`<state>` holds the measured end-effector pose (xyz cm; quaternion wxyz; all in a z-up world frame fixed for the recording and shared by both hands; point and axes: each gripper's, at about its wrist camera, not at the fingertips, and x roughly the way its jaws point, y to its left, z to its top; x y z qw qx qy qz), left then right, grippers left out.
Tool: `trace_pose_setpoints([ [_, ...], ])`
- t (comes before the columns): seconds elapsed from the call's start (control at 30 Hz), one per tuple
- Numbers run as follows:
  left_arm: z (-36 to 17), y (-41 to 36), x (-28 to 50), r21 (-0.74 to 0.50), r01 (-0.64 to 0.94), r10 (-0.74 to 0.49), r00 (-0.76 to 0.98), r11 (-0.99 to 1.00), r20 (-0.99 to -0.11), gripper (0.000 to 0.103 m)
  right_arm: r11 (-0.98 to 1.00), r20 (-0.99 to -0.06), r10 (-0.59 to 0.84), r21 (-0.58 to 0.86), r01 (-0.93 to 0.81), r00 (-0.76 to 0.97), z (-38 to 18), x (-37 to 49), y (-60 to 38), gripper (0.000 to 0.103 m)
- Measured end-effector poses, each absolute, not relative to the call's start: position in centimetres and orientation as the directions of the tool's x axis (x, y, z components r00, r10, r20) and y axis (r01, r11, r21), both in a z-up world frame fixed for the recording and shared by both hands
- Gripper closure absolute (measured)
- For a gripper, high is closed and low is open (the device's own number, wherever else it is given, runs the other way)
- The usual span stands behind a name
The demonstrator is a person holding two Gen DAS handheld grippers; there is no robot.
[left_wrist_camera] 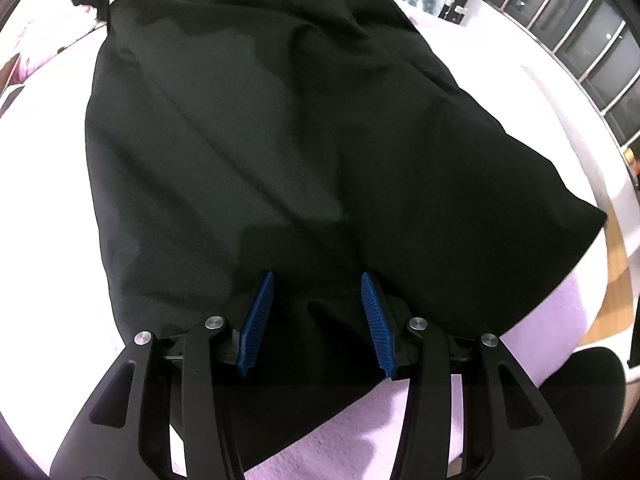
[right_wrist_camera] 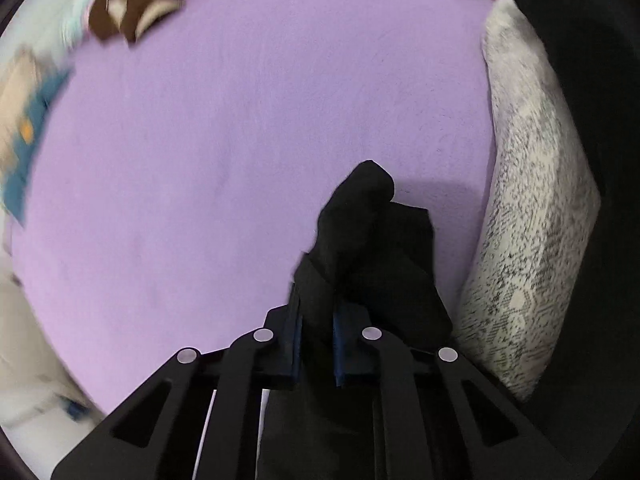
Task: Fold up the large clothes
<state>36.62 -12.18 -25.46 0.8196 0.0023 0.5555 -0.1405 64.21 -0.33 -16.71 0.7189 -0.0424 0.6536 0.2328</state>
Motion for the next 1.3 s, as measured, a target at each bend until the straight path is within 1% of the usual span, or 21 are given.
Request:
trace_pose_setpoints([
  [0.07, -25.3, -12.3, 36.5, -0.149, 0.236, -0.226, 0.348, 0.960, -0.910, 0.059, 0.891, -0.948, 0.308, 0.258, -0.373, 0.080, -16.2, 64.9, -1.5, 0.094],
  [0.13, -25.3, -12.5, 36.4, -0.144, 0.246, -0.224, 0.341, 0.959, -0.913, 0.059, 0.904, -0.954, 0.283, 0.230, -0.361, 0.099, -17.5, 65.5, -2.6, 0.095],
  [0.2, -25.1, -12.4, 36.5, -0.157, 0.248, -0.234, 0.323, 0.956, -0.917, 0.058, 0.892, -0.954, 0.276, 0.209, -0.400, 0.117, -18.2, 65.2, -2.4, 0.094],
  [0.23, -24.8, -12.1, 36.7, -0.177, 0.244, -0.250, 0.309, 0.953, -0.918, 0.056, 0.881, -0.951, 0.278, 0.196, -0.430, 0.137, -18.0, 64.8, -2.0, 0.092],
  [0.27, -24.5, -11.7, 36.9, -0.207, 0.237, -0.273, 0.295, 0.949, -0.916, 0.050, 0.874, -0.950, 0.276, 0.183, -0.451, 0.149, -17.6, 64.3, -1.8, 0.090],
  [0.3, -24.1, -10.9, 36.9, -0.255, 0.222, -0.312, 0.278, 0.941, -0.909, 0.044, 0.869, -0.949, 0.271, 0.171, -0.464, 0.158, -17.2, 64.0, -1.7, 0.083],
  [0.33, -23.6, -10.2, 36.9, -0.293, 0.211, -0.344, 0.270, 0.932, -0.899, 0.032, 0.872, -0.947, 0.259, 0.146, -0.467, 0.188, -16.4, 63.5, -1.9, 0.064],
  [0.37, -23.1, -9.6, 36.8, -0.323, 0.203, -0.370, 0.269, 0.924, -0.890, 0.027, 0.875, -0.939, 0.268, 0.144, -0.462, 0.216, -15.5, 62.9, -2.4, 0.054],
  [0.43, -21.5, -8.3, 36.2, -0.359, 0.205, -0.407, 0.289, 0.910, -0.867, 0.026, 0.859, -0.915, 0.332, 0.192, -0.475, 0.231, -14.0, 62.1, -3.5, 0.052],
  [0.53, -19.5, -6.1, 36.0, -0.385, 0.195, -0.431, 0.347, 0.902, -0.833, 0.019, 0.820, -0.894, 0.371, 0.190, -0.539, 0.249, -12.3, 59.4, -4.8, 0.051],
  [0.57, -19.3, -5.4, 36.0, -0.389, 0.183, -0.429, 0.359, 0.903, -0.829, 0.019, 0.815, -0.893, 0.377, 0.194, -0.546, 0.245, -11.8, 58.8, -5.3, 0.049],
  [0.63, -19.3, -3.9, 36.6, -0.396, 0.142, -0.420, 0.373, 0.907, -0.827, 0.019, 0.816, -0.886, 0.400, 0.227, -0.532, 0.235, -11.1, 56.7, -6.9, 0.038],
  [0.7, -19.6, -2.8, 37.6, -0.410, 0.089, -0.412, 0.375, 0.908, -0.830, 0.019, 0.818, -0.879, 0.413, 0.242, -0.522, 0.240, -10.7, 55.7, -8.4, 0.032],
  [0.83, -19.8, -0.7, 38.9, -0.455, 0.031, -0.429, 0.400, 0.890, -0.810, 0.018, 0.815, -0.866, 0.431, 0.252, -0.521, 0.254, -10.0, 53.2, -12.5, 0.032],
  [0.9, -20.1, 0.5, 38.9, -0.454, 0.019, -0.421, 0.408, 0.891, -0.810, 0.015, 0.824, -0.858, 0.444, 0.277, -0.494, 0.259, -9.9, 52.5, -15.4, 0.030],
  [0.97, -20.3, 1.8, 39.1, -0.467, 0.016, -0.431, 0.413, 0.884, -0.802, 0.012, 0.828, -0.852, 0.458, 0.305, -0.471, 0.254, -10.1, 52.1, -18.0, 0.028],
  [1.03, -20.9, 3.0, 39.7, -0.508, -0.005, -0.463, 0.404, 0.861, -0.789, 0.012, 0.832, -0.847, 0.468, 0.326, -0.449, 0.253, -10.5, 51.3, -20.6, 0.024],
  [1.07, -21.2, 3.7, 40.0, -0.531, -0.013, -0.481, 0.401, 0.848, -0.779, 0.012, 0.834, -0.846, 0.471, 0.335, -0.439, 0.251, -10.8, 51.0, -21.8, 0.023],
  [1.17, -22.4, 5.3, 40.7, -0.608, -0.040, -0.550, 0.382, 0.793, -0.742, 0.012, 0.842, -0.844, 0.483, 0.375, -0.387, 0.234, -12.5, 50.6, -25.6, 0.023],
  [1.3, -24.2, 5.7, 42.2, -0.666, -0.060, -0.608, 0.356, 0.743, -0.710, 0.012, 0.844, -0.850, 0.498, 0.429, -0.322, 0.172, -16.4, 50.6, -29.9, 0.019],
])
